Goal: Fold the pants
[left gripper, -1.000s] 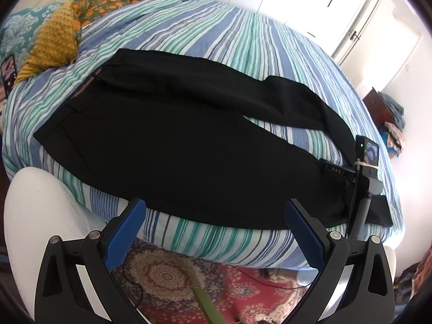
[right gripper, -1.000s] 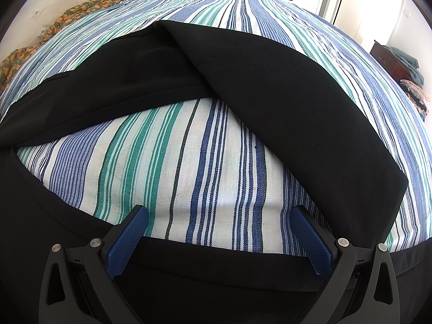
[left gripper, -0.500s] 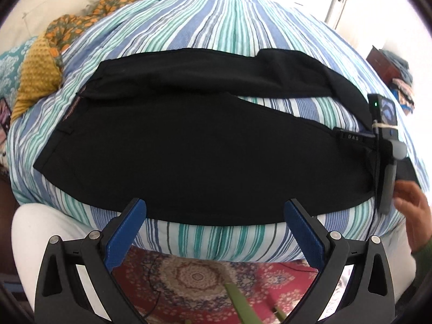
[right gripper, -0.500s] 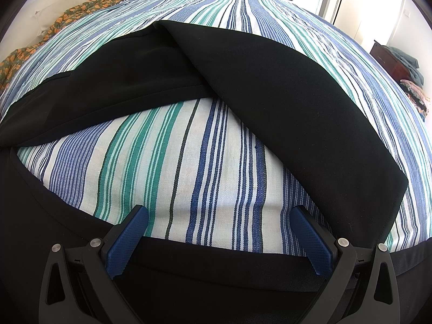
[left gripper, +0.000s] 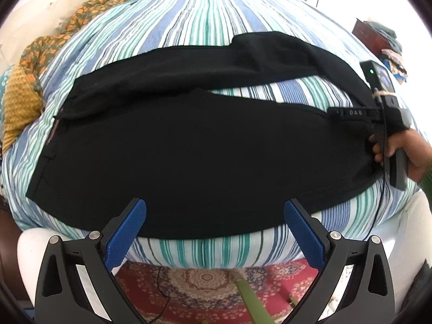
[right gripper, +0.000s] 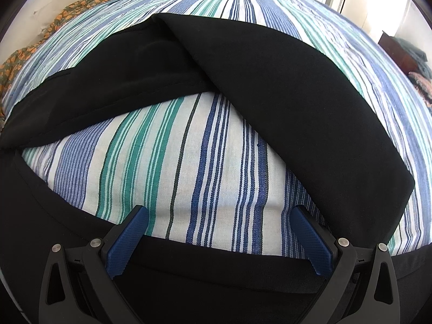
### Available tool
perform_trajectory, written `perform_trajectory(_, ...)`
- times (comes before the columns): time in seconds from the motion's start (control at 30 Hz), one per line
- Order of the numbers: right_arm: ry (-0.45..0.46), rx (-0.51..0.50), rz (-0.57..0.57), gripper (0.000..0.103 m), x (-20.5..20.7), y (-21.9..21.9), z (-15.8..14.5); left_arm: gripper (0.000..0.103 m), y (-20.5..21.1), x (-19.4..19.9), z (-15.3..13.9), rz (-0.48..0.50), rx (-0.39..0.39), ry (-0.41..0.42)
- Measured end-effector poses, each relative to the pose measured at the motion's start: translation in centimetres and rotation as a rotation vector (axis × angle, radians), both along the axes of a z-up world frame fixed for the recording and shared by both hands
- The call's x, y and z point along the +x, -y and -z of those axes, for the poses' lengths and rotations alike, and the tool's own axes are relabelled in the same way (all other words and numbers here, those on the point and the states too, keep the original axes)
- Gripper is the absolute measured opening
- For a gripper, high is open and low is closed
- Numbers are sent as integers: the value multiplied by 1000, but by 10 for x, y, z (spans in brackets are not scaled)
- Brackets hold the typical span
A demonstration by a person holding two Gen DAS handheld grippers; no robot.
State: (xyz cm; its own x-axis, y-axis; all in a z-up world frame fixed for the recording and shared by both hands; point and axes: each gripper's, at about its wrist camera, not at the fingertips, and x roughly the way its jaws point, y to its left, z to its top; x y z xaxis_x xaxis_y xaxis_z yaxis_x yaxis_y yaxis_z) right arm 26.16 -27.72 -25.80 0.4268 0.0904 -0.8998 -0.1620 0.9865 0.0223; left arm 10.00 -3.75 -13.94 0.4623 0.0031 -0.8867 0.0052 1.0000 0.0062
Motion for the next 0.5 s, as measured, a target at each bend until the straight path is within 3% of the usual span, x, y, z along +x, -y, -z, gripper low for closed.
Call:
perform_trajectory(0.13,-36,150,-57,103,-15,21,-18,102,0,38,-15,-46,-48,61)
perform_trajectory(0.23,45,205,-34,103,-54,49,-56,102,6,56,-26,-50,-80,114)
perform_trajectory(0.37,98,73,-59,103,-89,70,-94,102,19,77,-23,-24,-49,90)
perform_trajectory(0.5,135,-62,-63,102,-75,82,-100,102,22,79,-20,-26,-44,66)
